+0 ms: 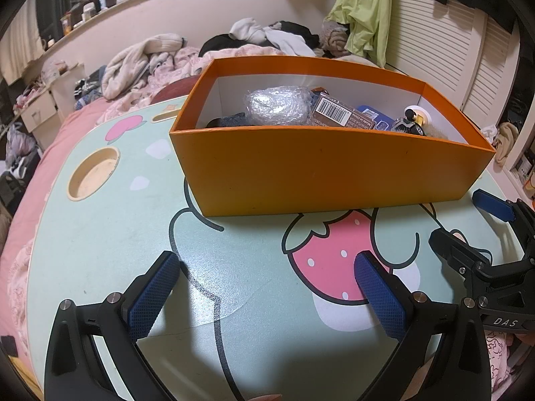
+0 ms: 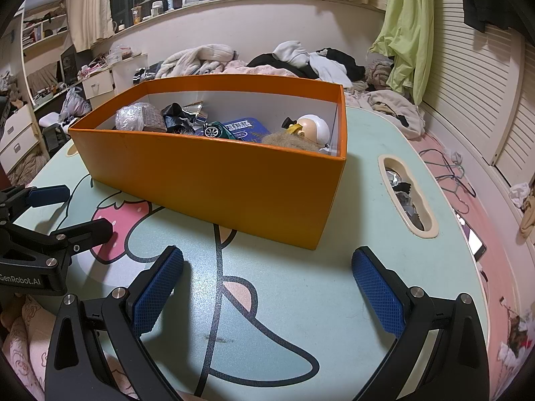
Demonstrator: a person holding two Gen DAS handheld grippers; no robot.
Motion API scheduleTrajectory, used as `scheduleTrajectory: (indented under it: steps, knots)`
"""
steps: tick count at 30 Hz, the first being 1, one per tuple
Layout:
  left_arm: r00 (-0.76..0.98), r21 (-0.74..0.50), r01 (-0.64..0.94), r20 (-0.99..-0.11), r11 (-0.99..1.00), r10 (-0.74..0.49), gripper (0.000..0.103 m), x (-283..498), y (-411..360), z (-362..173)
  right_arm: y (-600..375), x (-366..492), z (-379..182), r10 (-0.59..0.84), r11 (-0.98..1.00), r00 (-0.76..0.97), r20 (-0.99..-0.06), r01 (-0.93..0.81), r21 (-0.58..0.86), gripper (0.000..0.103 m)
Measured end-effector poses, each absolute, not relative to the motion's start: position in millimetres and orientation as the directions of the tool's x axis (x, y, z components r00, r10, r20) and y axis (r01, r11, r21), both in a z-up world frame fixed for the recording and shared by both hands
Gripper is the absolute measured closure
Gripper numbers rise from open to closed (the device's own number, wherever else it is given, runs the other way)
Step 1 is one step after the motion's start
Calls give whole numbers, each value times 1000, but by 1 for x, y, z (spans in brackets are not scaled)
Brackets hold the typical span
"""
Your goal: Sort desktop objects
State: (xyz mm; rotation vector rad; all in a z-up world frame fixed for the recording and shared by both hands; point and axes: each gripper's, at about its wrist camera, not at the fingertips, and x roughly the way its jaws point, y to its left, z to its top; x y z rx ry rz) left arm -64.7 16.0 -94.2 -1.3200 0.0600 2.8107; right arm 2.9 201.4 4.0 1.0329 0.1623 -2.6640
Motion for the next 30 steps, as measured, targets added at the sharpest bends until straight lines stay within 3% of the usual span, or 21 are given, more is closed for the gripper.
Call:
scheduleTrajectory:
  steps: [30]
  knots:
    - [-640, 20, -47, -768, -999, 15, 0, -62, 16, -98, 200, 4, 5, -216, -955, -705, -675, 297, -4, 2]
